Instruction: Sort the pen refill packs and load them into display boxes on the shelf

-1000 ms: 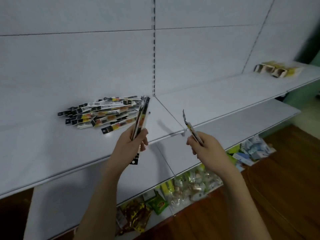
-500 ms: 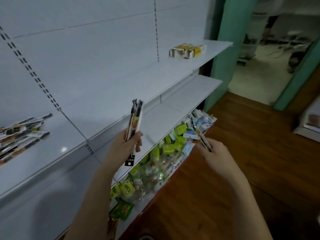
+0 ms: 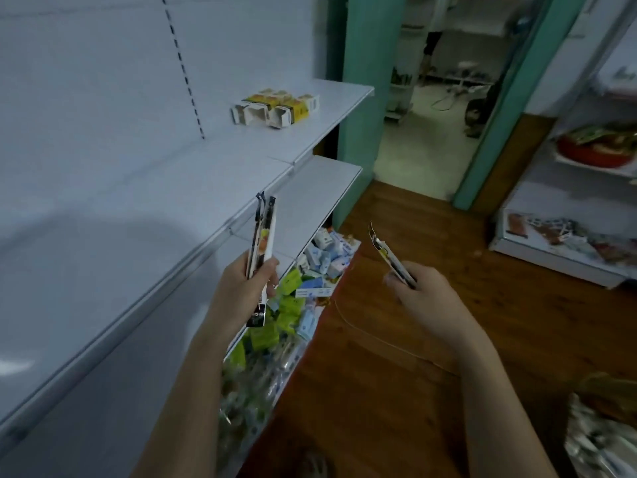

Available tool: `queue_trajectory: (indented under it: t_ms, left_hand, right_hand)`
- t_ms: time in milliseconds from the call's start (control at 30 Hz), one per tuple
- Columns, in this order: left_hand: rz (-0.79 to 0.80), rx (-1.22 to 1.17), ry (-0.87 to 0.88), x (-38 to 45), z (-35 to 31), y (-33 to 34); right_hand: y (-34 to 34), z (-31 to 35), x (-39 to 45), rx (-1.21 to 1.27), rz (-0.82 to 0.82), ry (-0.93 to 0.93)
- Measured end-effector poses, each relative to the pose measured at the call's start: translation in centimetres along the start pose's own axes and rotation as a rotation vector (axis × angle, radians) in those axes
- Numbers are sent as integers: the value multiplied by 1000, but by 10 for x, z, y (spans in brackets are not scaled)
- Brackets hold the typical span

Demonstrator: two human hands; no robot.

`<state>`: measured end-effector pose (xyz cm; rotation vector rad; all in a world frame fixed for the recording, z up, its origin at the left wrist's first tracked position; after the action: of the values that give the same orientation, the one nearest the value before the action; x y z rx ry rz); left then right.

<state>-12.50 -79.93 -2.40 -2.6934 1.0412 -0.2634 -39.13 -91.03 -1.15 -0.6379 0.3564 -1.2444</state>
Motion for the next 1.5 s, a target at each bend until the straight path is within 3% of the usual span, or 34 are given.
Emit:
queue_trajectory:
  t_ms: [267,367,567,767,900,1133,1500]
  left_hand:
    - [140,48,13,90,-19,99]
    - [77,42,4,130,-20,131]
    - [89,34,-4,195,-41,201]
    - [-139,-60,-47,257,-63,209]
    - [-190,-208,-97,300,-75,200]
    - [-480,-377,-79,393,-80,167]
    - [-970,-221,-77,461,-61,106]
  right_hand:
    - [-22,-43,100,-16,-62,83]
    - [-28,-61,157,5,-87,80]
    - [-20,-82,274,-33,68,11]
    - [-2,-56,391,34,160,-117]
    - [41,-30,446,46,312,-202]
    - [126,26,542,34,427,-297]
    - [207,160,617,102,441,-589]
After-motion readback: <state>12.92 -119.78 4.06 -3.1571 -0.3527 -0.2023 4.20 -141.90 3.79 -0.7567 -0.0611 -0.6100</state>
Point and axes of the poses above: each hand's wrist, its own x-axis towards the middle knuckle, its own y-axis out of the palm, z = x × y, the point moved 9 cm from there along x, towards the middle knuckle, and after that the axes turned 13 degrees about -z, right-handed, at the moved point
